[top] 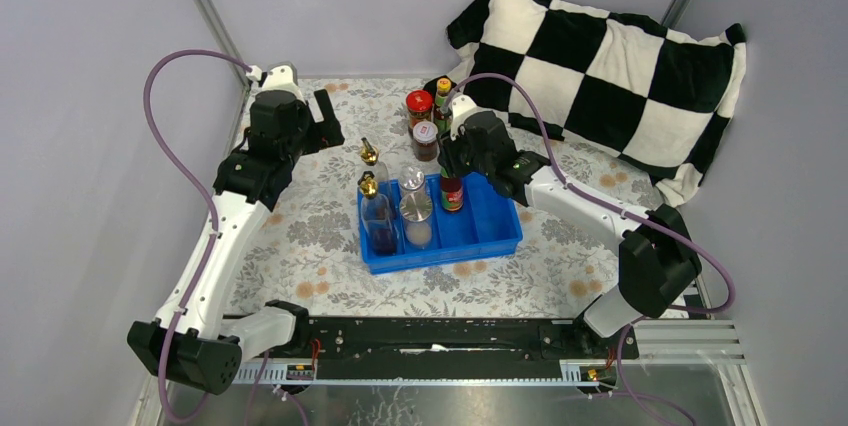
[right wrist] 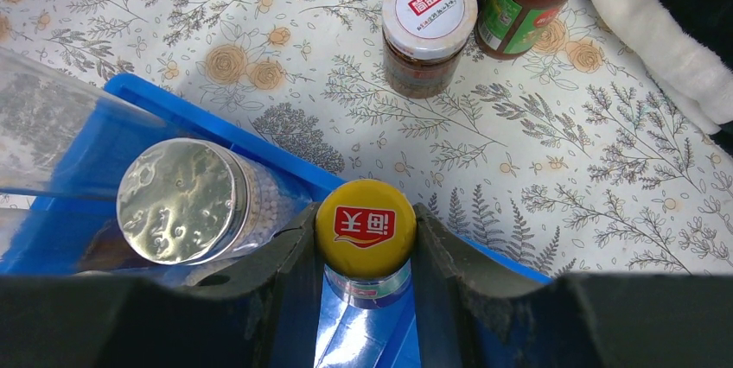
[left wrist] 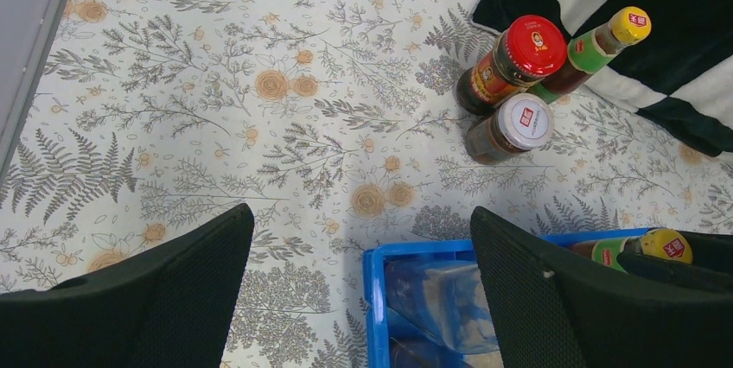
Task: Organize the condiment bottles
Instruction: Place the bottle in the storage box.
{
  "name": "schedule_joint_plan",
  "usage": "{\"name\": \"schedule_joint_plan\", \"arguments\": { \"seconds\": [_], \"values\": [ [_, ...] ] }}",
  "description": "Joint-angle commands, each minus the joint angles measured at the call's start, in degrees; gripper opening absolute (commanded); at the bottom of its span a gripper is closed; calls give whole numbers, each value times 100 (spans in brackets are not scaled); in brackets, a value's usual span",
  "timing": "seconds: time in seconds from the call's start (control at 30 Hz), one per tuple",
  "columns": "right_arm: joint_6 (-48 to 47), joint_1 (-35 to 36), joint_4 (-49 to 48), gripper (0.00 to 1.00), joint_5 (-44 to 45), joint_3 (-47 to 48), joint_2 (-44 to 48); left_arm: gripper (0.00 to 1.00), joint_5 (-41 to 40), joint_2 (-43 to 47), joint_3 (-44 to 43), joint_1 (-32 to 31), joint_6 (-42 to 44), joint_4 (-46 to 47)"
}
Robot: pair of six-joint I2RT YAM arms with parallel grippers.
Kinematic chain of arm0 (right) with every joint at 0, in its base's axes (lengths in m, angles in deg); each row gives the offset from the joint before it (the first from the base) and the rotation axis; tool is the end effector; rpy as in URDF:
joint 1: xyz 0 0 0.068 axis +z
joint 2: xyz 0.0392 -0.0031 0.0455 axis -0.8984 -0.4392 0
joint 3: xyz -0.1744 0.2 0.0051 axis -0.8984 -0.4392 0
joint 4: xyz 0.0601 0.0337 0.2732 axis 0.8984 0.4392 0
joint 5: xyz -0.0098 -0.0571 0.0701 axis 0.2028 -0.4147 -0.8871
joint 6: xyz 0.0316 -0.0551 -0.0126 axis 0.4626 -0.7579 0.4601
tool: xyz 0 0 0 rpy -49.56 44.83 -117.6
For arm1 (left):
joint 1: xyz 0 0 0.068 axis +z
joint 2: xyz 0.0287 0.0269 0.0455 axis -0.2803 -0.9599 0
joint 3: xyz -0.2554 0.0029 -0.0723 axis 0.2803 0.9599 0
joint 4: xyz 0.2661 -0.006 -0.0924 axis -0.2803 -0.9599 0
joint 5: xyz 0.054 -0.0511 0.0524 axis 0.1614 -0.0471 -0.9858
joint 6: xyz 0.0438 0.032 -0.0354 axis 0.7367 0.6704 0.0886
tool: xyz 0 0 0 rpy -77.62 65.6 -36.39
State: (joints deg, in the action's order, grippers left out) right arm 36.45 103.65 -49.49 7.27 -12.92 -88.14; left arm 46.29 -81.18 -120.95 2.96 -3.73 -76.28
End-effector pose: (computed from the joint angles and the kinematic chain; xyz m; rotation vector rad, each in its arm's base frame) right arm 0.3088 0.2534 0.2704 -0.6326 1.9132 0.4180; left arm 0.2728 -0.0539 0.3833 -0.2371 2.0175 -0.1476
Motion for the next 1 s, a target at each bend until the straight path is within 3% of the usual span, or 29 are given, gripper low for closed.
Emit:
{"name": "schedule_joint_plan", "arguments": {
  "seconds": [0.0, 0.17, 0.43, 0.67, 0.97],
  "values": [
    [-118, 29, -268, 35, 142, 247, 94, 99, -3, 143, 126, 71, 13, 133],
    [-121, 45, 159, 51, 34, 401, 78, 99, 31, 161, 93, 67, 13, 121],
    [-127, 46, 514, 65, -168, 637, 226, 99, 24, 169, 66, 67, 17, 102],
    [-326, 47, 653, 68, -137, 935, 380, 99, 23, 160, 35, 67, 22, 88],
    [-378, -149, 715, 74, 301, 1927, -99, 99, 11, 178, 24, 67, 45, 64]
  ]
}}
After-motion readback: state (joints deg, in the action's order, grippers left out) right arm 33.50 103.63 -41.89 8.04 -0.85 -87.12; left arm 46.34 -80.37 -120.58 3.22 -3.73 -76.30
